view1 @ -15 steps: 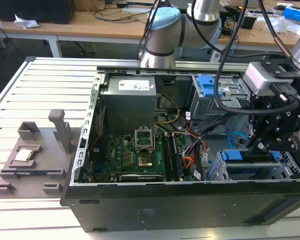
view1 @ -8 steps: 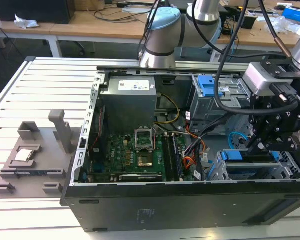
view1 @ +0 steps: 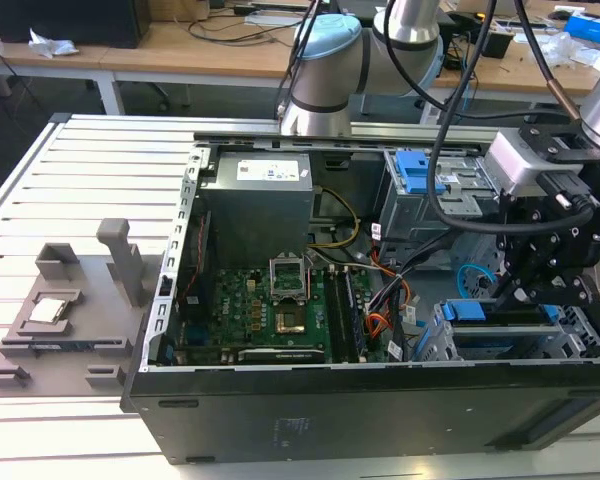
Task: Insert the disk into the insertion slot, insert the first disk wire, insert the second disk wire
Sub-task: 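Insert the second disk wire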
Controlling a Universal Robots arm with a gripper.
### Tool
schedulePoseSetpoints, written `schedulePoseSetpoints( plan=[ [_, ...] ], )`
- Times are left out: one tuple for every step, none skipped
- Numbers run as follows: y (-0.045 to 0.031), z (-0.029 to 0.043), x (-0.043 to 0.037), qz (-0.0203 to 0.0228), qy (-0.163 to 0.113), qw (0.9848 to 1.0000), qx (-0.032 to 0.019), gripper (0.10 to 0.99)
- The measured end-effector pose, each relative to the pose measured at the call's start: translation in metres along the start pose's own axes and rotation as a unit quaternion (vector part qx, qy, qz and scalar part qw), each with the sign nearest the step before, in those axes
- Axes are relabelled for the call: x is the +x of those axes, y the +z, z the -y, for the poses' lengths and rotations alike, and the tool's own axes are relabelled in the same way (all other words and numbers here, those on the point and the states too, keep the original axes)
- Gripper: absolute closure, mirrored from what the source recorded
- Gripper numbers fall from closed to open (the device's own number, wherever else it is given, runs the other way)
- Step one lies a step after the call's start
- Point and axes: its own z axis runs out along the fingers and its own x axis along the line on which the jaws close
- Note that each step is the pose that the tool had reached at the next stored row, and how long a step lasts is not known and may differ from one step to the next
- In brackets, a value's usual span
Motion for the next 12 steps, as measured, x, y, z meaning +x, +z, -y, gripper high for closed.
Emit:
schedulePoseSetpoints(
  plan=[
    [0.0009,0.0,0.0002,-0.0002,0.0,1.0,0.0,0.925],
    [0.0018,0.0,0.0002,-0.0003,0.0,1.0,0.0,0.925],
    [0.0019,0.0,0.0002,-0.0002,0.0,1.0,0.0,0.925],
    [0.0022,0.0,0.0002,0.0,0.0,1.0,0.0,0.925],
    [0.0022,0.0,0.0002,0.0,0.0,1.0,0.0,0.925],
    [0.0027,0.0002,0.0001,0.0007,0.0,1.0,0.0003,0.925],
    [0.0029,0.0002,0.0001,0.0007,0.0,1.0,0.0001,0.918],
    [0.0016,0.0001,0.0002,-0.0002,0.0,1.0,0.0,0.855],
    [-0.0019,0.0,0.0002,0.0002,0.0,1.0,0.0001,0.855],
    [-0.0062,-0.0002,0.0002,0.0,0.0,1.0,0.0001,0.855],
    [-0.0116,-0.0004,0.0001,-0.0001,0.0,1.0,0.0,0.855],
    [-0.0142,-0.0004,-0.0008,0.0001,0.0,1.0,0.0,0.855]
  ],
)
